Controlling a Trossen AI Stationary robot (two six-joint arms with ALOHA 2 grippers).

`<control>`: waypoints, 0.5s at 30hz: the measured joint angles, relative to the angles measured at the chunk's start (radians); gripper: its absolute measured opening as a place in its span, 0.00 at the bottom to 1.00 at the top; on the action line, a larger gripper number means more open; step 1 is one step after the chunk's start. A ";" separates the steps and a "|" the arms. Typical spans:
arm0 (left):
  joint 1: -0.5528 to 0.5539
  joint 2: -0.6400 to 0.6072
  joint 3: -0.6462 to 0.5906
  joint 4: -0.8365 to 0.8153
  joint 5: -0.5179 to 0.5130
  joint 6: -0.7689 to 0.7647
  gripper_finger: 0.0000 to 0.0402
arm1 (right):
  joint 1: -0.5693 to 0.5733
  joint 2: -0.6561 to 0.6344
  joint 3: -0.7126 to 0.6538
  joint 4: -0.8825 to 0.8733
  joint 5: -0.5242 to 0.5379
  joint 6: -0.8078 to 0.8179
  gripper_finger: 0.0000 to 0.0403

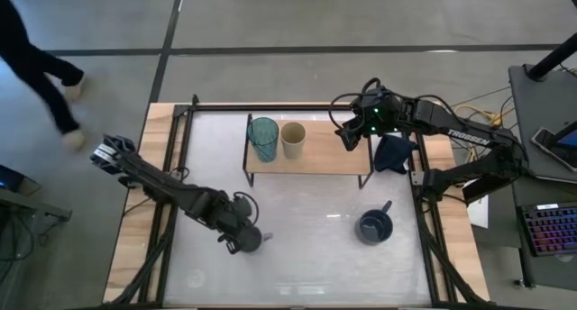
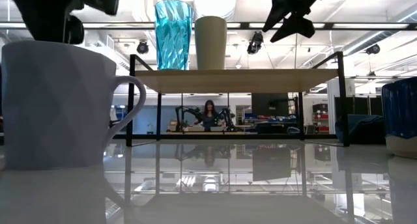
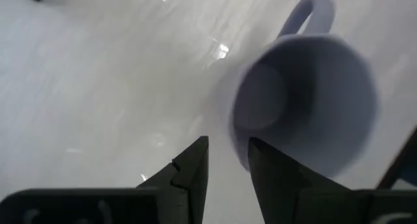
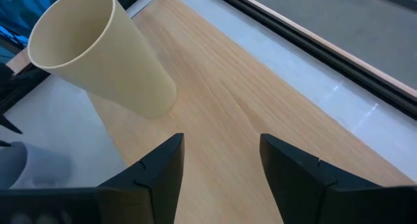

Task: Stack small to large cups/mugs on shelf
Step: Put the purple mug on the shelf

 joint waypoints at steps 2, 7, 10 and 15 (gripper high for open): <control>-0.004 -0.023 0.010 -0.011 -0.003 -0.040 0.23 | 0.000 0.000 0.000 0.002 0.000 -0.008 0.48; -0.024 -0.065 0.034 -0.013 -0.045 -0.153 0.23 | 0.000 0.000 0.000 0.004 0.019 -0.025 0.48; -0.047 -0.073 0.029 -0.030 -0.049 -0.279 0.23 | -0.002 0.000 0.000 0.004 0.028 -0.034 0.48; -0.123 -0.058 0.004 -0.049 -0.096 -0.513 0.23 | -0.009 0.000 0.000 0.004 0.028 -0.042 0.48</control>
